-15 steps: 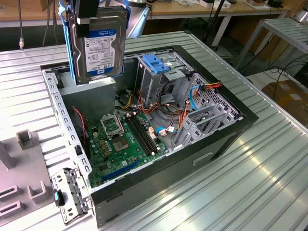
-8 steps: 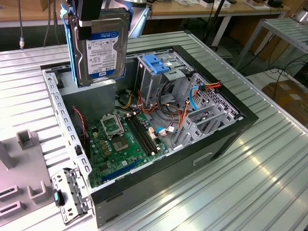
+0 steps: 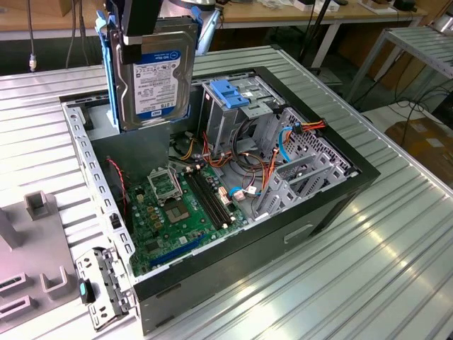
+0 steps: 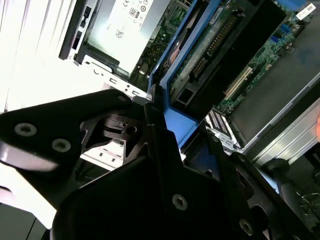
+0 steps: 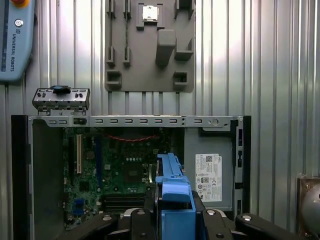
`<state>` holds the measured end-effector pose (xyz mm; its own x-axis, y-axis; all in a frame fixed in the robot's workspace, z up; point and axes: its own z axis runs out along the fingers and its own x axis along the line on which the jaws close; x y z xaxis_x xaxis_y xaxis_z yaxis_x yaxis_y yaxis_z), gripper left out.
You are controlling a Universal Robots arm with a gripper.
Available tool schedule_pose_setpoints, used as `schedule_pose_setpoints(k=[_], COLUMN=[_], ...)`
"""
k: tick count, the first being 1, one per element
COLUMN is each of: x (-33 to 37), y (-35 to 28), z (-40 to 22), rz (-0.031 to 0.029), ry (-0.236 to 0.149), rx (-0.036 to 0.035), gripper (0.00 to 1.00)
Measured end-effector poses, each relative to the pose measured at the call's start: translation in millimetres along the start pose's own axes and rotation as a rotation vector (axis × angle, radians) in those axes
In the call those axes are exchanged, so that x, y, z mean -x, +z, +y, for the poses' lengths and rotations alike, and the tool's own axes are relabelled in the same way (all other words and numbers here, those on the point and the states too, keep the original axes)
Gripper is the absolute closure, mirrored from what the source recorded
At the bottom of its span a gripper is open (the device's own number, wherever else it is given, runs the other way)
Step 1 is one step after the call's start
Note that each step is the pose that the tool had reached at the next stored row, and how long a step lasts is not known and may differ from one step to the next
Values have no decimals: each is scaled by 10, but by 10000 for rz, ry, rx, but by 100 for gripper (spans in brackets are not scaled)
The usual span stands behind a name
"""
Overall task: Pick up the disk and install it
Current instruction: 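Pick up the disk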
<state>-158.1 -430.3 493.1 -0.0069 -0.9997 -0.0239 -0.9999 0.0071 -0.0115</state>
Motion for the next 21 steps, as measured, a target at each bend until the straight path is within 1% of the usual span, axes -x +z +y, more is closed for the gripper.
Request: schedule_pose_setpoints(k=[3,5,6,7,13,15,17,19,20,21], x=[-55,-79,-107,-117,-145,-155,-163,-167,-170,-173], y=[3,4,7,9,13,14,16,17,18,18], z=[-36,-59,-99,-134,-254,-319,-401,-444,-482,-505], rz=[0,0,0,0,1,2,1,1,2,2], ry=[2,4,7,11,23,33,44,52,59,62], rx=[0,0,0,0,5,10,17,20,23,24], gripper=[63,63,63,63,63,63,63,63,63,63])
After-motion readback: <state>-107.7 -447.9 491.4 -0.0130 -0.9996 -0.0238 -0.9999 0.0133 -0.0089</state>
